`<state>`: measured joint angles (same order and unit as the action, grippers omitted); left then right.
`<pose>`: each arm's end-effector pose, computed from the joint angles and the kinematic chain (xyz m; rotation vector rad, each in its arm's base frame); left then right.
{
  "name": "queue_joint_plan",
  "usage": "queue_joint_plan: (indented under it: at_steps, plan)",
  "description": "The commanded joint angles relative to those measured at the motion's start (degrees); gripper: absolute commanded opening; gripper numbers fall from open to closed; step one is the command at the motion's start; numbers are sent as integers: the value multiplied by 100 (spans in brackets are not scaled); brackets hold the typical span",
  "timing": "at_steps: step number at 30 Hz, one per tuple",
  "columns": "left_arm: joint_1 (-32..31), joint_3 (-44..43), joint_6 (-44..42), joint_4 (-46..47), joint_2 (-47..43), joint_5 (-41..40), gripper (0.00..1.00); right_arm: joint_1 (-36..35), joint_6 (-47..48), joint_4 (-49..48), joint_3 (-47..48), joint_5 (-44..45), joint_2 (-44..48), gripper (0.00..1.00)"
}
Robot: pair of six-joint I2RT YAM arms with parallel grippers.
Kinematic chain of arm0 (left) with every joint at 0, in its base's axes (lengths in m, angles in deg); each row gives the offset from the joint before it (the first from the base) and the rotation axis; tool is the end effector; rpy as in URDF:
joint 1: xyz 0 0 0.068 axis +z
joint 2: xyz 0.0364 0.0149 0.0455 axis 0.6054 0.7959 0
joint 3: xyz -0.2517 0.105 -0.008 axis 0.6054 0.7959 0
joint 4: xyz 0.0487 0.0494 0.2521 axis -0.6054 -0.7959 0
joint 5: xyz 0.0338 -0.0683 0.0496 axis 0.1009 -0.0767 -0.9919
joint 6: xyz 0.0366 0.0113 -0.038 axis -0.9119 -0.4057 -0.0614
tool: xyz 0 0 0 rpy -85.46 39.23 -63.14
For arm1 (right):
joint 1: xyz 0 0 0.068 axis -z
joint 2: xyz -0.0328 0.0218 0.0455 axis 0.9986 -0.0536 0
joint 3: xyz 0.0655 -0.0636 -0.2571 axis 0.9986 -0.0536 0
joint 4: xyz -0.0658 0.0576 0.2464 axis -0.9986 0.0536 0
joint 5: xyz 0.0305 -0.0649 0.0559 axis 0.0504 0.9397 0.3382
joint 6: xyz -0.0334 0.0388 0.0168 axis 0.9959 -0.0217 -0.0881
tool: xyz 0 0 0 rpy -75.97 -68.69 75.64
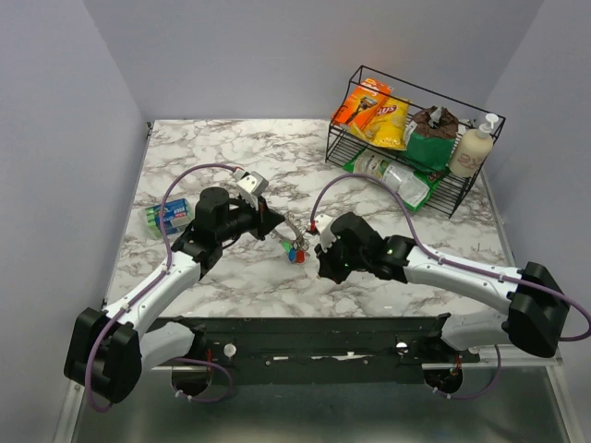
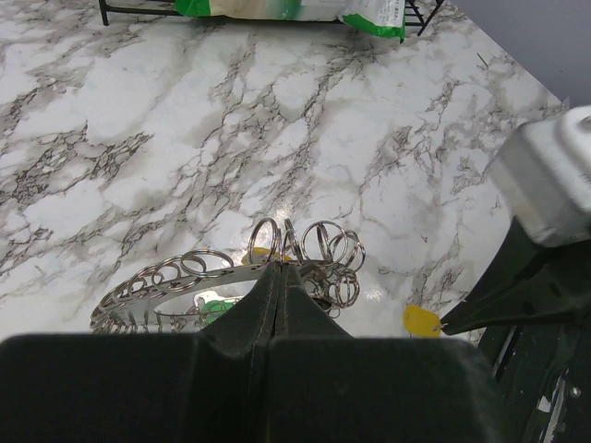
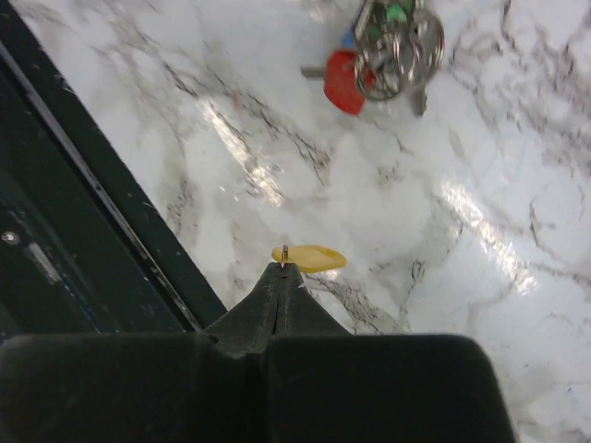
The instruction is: Put the keys on the keyring
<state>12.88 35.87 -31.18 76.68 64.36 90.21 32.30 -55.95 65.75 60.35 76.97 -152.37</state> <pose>0.2168 -0.1174 0.2651 0.5507 1.8397 -0.9185 0.1533 0.2241 0.2253 -1.0786 2.2591 0.6330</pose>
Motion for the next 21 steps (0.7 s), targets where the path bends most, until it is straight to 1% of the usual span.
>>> queue_joint_plan:
  at_steps: [1,3,4,8,14,21]
  plan:
    - [-14,-47,32,-130,-251,-60,0,136,450,-19,456,-551,422,0]
    - [-23,-56,6,-182,-330,-87,0,216,546,-54,492,-701,562,1]
    - [-23,-64,-12,-252,-357,-95,0,286,738,-54,509,-884,694,1]
    - [-40,-117,-38,-393,-488,-148,0,436,1170,-54,501,-1088,1028,0]
    - [-102,-135,-38,-552,-708,-192,0,682,1259,-239,387,-1097,1546,1]
    - [-251,-117,-38,-736,-691,-306,0,805,1276,-309,229,-1027,1767,0]
